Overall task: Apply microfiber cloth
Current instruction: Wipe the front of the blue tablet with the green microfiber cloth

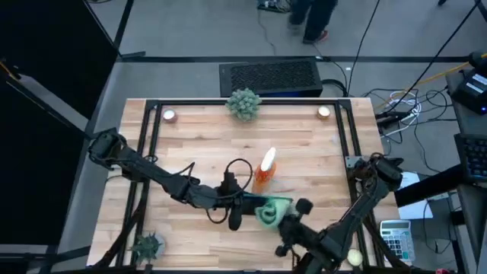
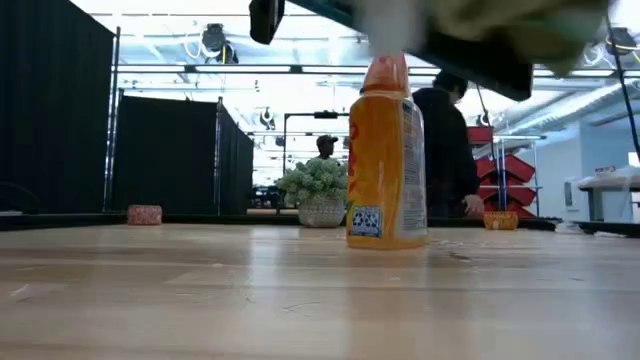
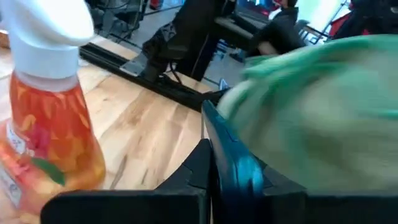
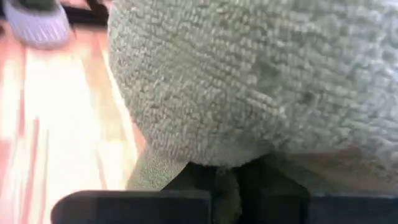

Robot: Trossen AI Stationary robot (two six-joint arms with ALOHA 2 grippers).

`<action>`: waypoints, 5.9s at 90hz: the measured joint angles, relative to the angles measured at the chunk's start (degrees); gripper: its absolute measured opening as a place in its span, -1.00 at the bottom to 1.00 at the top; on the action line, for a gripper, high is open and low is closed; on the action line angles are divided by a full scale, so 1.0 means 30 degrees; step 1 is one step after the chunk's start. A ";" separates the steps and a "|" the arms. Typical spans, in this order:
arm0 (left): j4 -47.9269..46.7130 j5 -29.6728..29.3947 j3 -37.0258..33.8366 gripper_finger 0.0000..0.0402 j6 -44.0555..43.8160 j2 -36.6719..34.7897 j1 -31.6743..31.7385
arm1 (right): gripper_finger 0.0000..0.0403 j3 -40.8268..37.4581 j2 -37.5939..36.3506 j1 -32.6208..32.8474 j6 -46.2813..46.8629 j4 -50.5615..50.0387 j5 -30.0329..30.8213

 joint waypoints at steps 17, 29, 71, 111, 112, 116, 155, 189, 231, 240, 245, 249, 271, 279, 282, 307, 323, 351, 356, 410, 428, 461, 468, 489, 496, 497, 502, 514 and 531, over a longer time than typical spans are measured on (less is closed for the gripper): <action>0.0245 -0.0293 -0.0016 -0.95 0.0221 0.0010 0.0104 | -0.98 0.0022 0.0480 -0.2372 -0.4775 0.2293 -0.1327; -0.0357 -0.0655 -0.0029 -0.95 0.0223 0.0022 0.0077 | -0.98 0.0050 0.0406 -0.2288 -0.0647 -0.2412 -0.2165; -0.0397 0.0651 0.0007 -0.95 0.0647 -0.0007 -0.0291 | -0.98 0.0067 0.0407 0.2283 1.3167 -1.2186 -0.7665; 0.0790 0.0027 0.0007 -0.95 0.0649 -0.0022 0.0268 | -0.98 0.1239 0.0831 -0.1708 -0.2899 0.1684 -0.1499; 0.0761 -0.0019 0.0007 -0.95 0.0678 -0.0022 0.0270 | -0.98 0.1239 0.0865 -0.1838 -0.2969 0.1736 -0.1590; 0.0670 -0.0123 -0.0007 -0.95 0.0710 -0.0022 0.0306 | -0.98 0.1239 0.0987 -0.2289 -0.3029 0.1659 -0.2073; 0.1037 0.0499 -0.0022 -0.95 0.1085 0.0015 0.0197 | -0.98 0.1180 0.1486 0.0207 0.9890 -1.1004 -0.7093; 0.0897 0.1228 -0.0007 -0.95 0.1081 -0.0007 0.0187 | -0.98 0.3230 0.1423 0.2962 1.2591 -1.0454 -0.5889; 0.1379 0.0701 -0.0007 -0.95 0.0542 -0.0007 0.0248 | -0.98 0.2518 0.1384 -0.2538 -0.4696 0.3334 -0.1482; 0.1486 0.0410 -0.0015 -0.95 0.0256 -0.0022 0.0299 | -0.98 0.2245 0.1362 -0.2913 -0.4748 0.3627 -0.0962; 0.1539 0.0236 -0.0015 -0.95 0.0221 -0.0022 0.0326 | -0.98 0.2193 0.1401 -0.2917 -0.4336 0.3264 0.0009; 0.1600 0.0151 -0.0015 -0.95 0.0204 -0.0030 0.0328 | -0.98 0.2193 0.1434 -0.2878 -0.3994 0.2867 0.0708; 0.1432 0.0191 0.0015 -0.95 0.0229 -0.0027 0.0328 | -0.98 0.2215 0.1335 -0.2253 0.0930 -0.2474 0.1834; 0.1344 0.0365 0.0014 -0.95 0.0221 -0.0022 0.0328 | -0.98 0.2217 0.1230 -0.1978 0.3034 -0.4193 0.2081; 0.1350 0.0453 0.0015 -0.95 0.0207 -0.0022 0.0321 | -0.98 0.2215 0.1185 -0.1933 0.3343 -0.4182 0.2113; 0.1140 0.0978 -0.0036 -0.95 0.0276 -0.0029 0.0320 | -0.98 0.2193 0.1751 -0.2734 -0.4090 0.3305 0.0462; 0.0900 0.0604 -0.0058 -0.95 0.0294 -0.0022 0.0350 | -0.98 0.2223 0.1910 -0.2958 -0.3851 0.2018 0.0213; 0.0688 0.0389 -0.0058 -0.95 0.0576 0.0015 0.0206 | -0.98 0.2244 0.1016 -0.0931 0.9534 -1.1727 -0.0577; 0.0574 0.0654 -0.0058 -0.95 0.0612 0.0015 0.0183 | -0.98 0.2207 0.0973 -0.0382 1.1051 -1.2983 -0.1806; -0.1277 0.1740 0.0015 -0.95 0.6735 -0.0005 0.0143 | -0.98 0.0572 0.0240 0.4855 1.5682 -1.2194 -1.4243; -0.1739 0.1715 0.0015 -0.95 0.7492 -0.0007 0.0182 | -0.95 -0.1915 0.0240 0.4929 1.8413 -1.2262 -1.6413; -0.1879 0.1954 0.0015 -0.95 0.7595 -0.0007 0.0197 | -0.09 -0.1325 -0.0773 0.2398 1.2271 -1.1532 -2.2130; -0.1855 0.1961 0.0015 -0.95 0.7595 -0.0007 0.0197 | 0.08 -0.0124 -0.1387 0.2312 1.1728 -1.1520 -2.1494; -0.1478 0.2821 0.0007 -0.95 0.7624 -0.0007 0.0211 | 0.30 0.0927 -0.2230 0.2182 0.9645 -1.0975 -0.7784; -0.1537 0.3025 0.0007 -0.95 0.7624 -0.0007 0.0211 | 0.29 0.0920 -0.2215 0.1530 0.8326 -1.0158 -0.6265; -0.1545 0.3027 0.0007 -0.95 0.7624 -0.0007 0.0208 | 0.29 0.0914 -0.2195 0.1414 0.8020 -0.9946 -0.6173; -0.1549 0.3159 0.0010 -0.95 0.7616 -0.0007 0.0175 | 0.27 0.0814 -0.2110 0.0898 0.6302 -0.8844 -0.6061; -0.1565 0.3822 0.0222 -0.95 0.7631 -0.0007 0.0139 | 0.25 0.0505 -0.2044 -0.0376 0.3609 -0.6972 -0.6851; -0.1581 0.4100 0.0454 -0.95 0.8129 -0.0007 -0.0132 | 0.23 -0.0014 -0.2055 -0.1622 0.2268 -0.6098 -1.0852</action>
